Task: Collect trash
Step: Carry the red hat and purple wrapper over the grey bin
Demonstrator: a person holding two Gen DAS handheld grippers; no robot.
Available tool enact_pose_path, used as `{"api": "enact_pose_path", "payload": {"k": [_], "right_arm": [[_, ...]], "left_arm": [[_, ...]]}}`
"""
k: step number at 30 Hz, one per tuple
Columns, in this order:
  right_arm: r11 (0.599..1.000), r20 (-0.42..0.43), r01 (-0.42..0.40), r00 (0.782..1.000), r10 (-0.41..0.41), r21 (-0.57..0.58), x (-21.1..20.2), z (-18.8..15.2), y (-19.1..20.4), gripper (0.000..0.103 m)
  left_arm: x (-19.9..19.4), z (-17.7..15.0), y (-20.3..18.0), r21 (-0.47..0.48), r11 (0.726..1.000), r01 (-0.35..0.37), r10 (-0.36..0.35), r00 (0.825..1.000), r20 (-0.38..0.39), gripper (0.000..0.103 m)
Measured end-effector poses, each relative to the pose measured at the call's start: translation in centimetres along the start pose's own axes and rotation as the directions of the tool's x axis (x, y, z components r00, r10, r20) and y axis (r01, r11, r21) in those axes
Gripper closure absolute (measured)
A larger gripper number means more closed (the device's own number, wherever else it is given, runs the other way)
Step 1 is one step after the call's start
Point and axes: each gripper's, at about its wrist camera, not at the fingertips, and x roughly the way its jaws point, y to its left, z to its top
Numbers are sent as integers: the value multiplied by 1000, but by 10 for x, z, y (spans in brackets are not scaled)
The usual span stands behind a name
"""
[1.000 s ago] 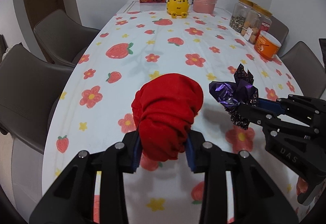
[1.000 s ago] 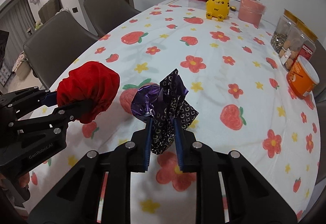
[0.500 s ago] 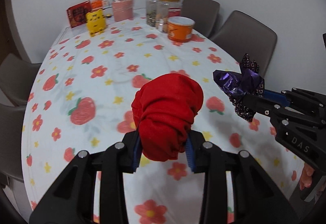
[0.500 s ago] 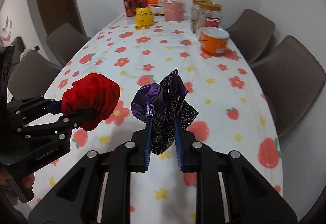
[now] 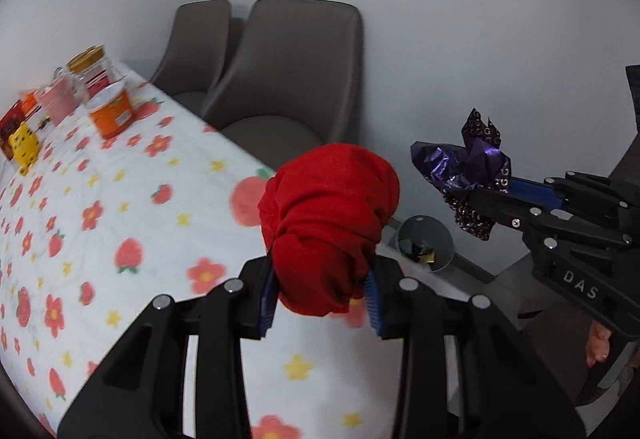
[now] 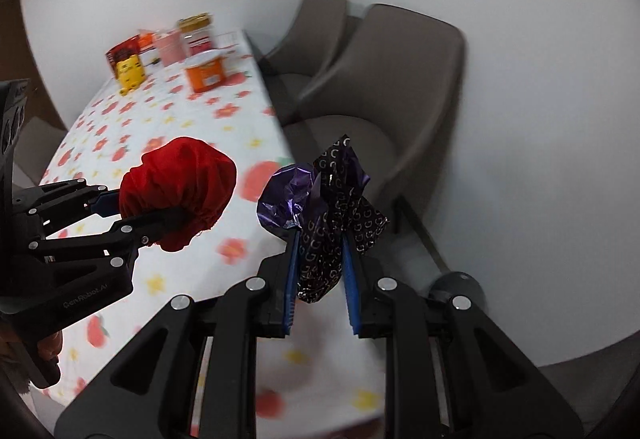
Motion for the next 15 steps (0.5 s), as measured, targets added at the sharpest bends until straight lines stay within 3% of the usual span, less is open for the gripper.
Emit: {"api": "enact_pose_path", "payload": {"k": [7,15], "right_arm": [[995,-36,84,996,-82,52,-14,-29,-130,84],[978,-108,156,984,-142,140,24,-53,-229,84]], "left_arm": [[54,32,-141,64,994,91,-90,996,-27,66],[131,54,-238,112,979,169,-158,983,-97,65]]}}
